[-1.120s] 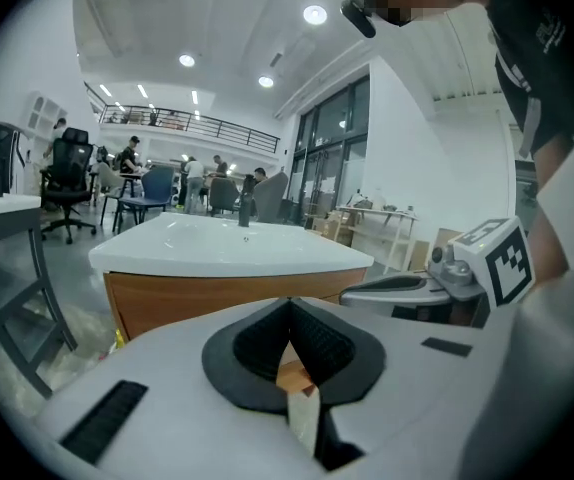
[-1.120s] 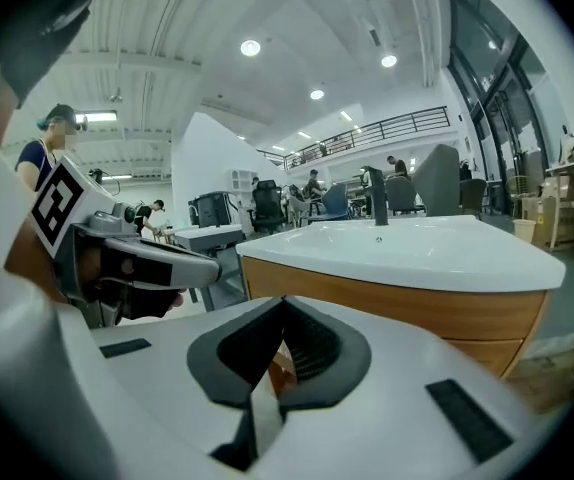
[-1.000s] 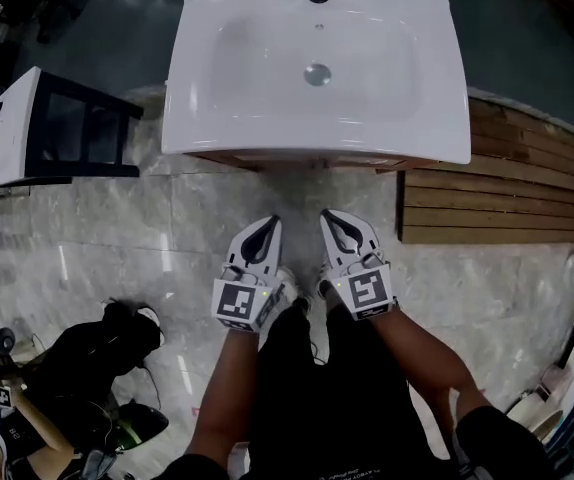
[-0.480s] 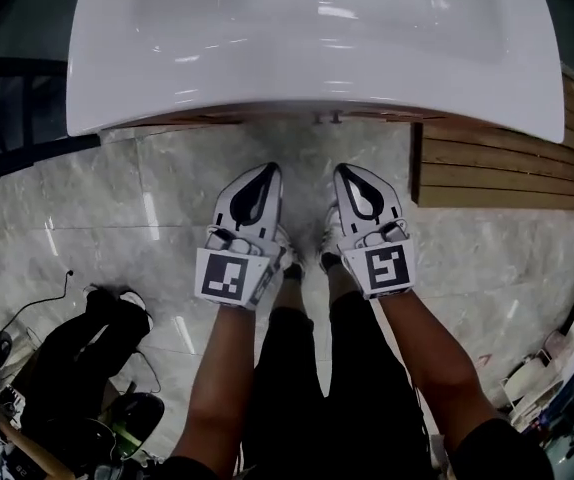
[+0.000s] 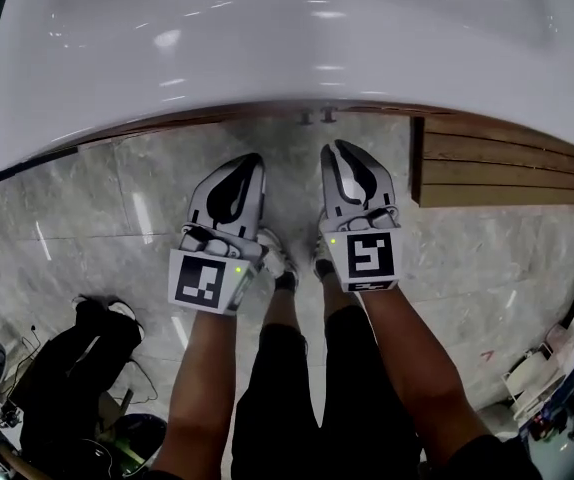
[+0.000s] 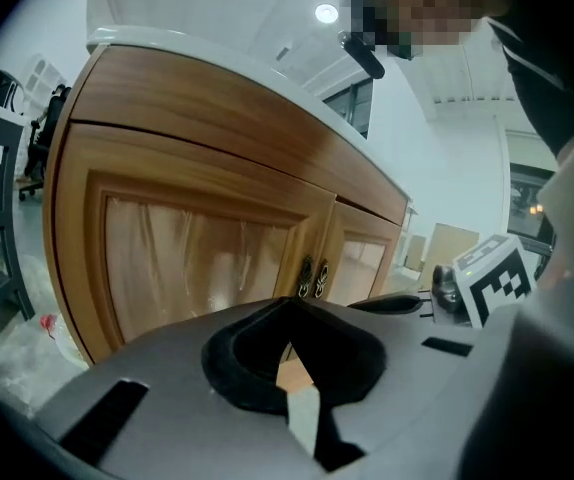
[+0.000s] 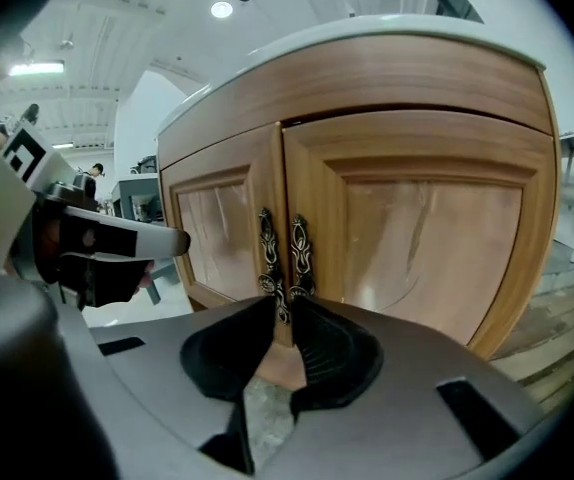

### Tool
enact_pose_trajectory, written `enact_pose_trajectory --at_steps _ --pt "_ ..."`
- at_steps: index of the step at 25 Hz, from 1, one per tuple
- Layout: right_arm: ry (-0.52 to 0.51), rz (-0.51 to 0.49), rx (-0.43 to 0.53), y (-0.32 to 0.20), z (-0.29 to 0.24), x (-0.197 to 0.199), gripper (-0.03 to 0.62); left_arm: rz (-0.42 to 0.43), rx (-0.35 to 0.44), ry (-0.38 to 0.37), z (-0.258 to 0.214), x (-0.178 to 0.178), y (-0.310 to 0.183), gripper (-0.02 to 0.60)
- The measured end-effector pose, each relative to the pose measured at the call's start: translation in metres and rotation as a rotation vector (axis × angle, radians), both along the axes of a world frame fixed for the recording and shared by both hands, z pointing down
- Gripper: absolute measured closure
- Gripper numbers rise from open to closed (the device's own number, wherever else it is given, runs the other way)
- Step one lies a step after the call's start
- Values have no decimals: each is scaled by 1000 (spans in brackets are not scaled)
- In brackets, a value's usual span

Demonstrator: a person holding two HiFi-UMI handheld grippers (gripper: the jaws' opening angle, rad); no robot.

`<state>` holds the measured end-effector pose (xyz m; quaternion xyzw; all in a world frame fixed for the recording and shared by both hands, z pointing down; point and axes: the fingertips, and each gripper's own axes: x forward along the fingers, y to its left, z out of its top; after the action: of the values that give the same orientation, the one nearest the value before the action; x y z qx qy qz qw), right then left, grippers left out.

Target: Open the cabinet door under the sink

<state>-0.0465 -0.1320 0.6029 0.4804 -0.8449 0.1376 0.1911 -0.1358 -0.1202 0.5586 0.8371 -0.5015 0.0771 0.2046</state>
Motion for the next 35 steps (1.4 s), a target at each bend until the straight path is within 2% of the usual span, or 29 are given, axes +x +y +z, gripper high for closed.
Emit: enact_pose_trajectory --at_steps 1,2,9,16,22,35 --pt "1 13 -3 -4 3 0 494 4 -2 -2 2 -1 0 563" --pt "2 24 -3 -7 5 0 468 8 -5 -5 4 -1 0 563" --pt "20 71 14 -26 13 0 451 15 -17 -6 16 -4 2 563" --pt "24 107 28 -39 19 -4 454 9 -32 6 24 -9 5 563" --pt "39 95 34 -41 23 -6 471 10 -46 17 30 -9 9 563" --pt "-3 131 33 -37 25 -7 503 13 -45 33 32 -12 16 563"
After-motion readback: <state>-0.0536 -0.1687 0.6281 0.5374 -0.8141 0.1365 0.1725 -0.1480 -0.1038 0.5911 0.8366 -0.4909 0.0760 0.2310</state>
